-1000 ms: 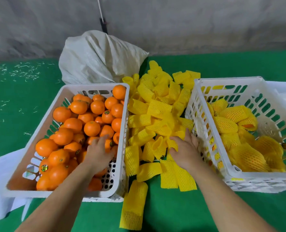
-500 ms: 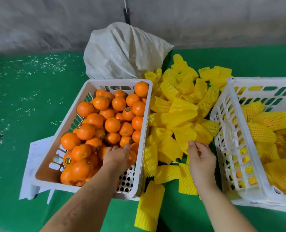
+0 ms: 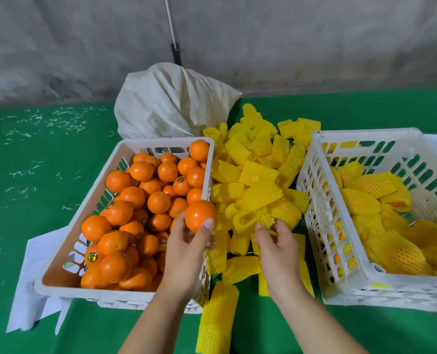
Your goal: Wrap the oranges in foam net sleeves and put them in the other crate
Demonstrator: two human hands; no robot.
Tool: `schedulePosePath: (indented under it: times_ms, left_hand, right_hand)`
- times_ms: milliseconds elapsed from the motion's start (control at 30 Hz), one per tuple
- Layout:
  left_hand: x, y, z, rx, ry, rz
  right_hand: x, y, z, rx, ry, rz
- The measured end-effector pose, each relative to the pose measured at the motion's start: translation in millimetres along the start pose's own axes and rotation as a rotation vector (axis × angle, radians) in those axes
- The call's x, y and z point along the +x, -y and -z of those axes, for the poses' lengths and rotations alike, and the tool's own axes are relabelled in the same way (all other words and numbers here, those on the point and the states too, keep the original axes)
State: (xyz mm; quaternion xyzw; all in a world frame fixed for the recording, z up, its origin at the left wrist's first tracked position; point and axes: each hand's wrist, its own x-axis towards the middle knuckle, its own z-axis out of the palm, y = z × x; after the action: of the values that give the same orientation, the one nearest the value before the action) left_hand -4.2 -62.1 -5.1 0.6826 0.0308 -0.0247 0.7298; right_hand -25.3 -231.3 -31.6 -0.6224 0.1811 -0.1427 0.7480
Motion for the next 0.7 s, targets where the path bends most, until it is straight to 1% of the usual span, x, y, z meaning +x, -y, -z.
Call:
schedulePosePath:
  times_ms: [100, 167, 267, 367, 500, 567, 700]
  left_hand:
    - [-13.3, -3.0, -0.9, -0.018, 0.095, 0.000]
    - [-17.3, -5.2, 2.1, -0.031, 0.168, 0.019]
    - [-22.4, -7.2, 3.3, 0.037, 0.283, 0.011]
    - [-22.7, -8.8, 5.3, 0.067, 0.362, 0.029]
    - [-24.2, -10.6, 5.4, 0.093, 0.516, 0.057]
    - [-26.3, -8.8, 3.5, 0.112, 0.516, 0.044]
    - [-25.1, -3.3, 2.1, 0.082, 0.309, 0.008]
  right_hand:
    - [-14.0, 3.6, -13.8, 0.006, 0.014, -0.037]
    - [-20.4, 4.1, -20.8, -0.083, -0.003, -0.063]
    - [-23.8, 5.7, -24.6, -0.119, 0.013, -0.069]
    - [-23.1, 7.1, -20.6, -0.145, 0.048, -0.092]
    - [-20.5, 6.8, -14.1, -0.237, -0.009, -0.020]
    - [-19.4, 6.9, -11.3, -0.292, -0.021, 0.034]
    - [-22.3, 13.6, -4.9, -0.292, 0.029, 0.110]
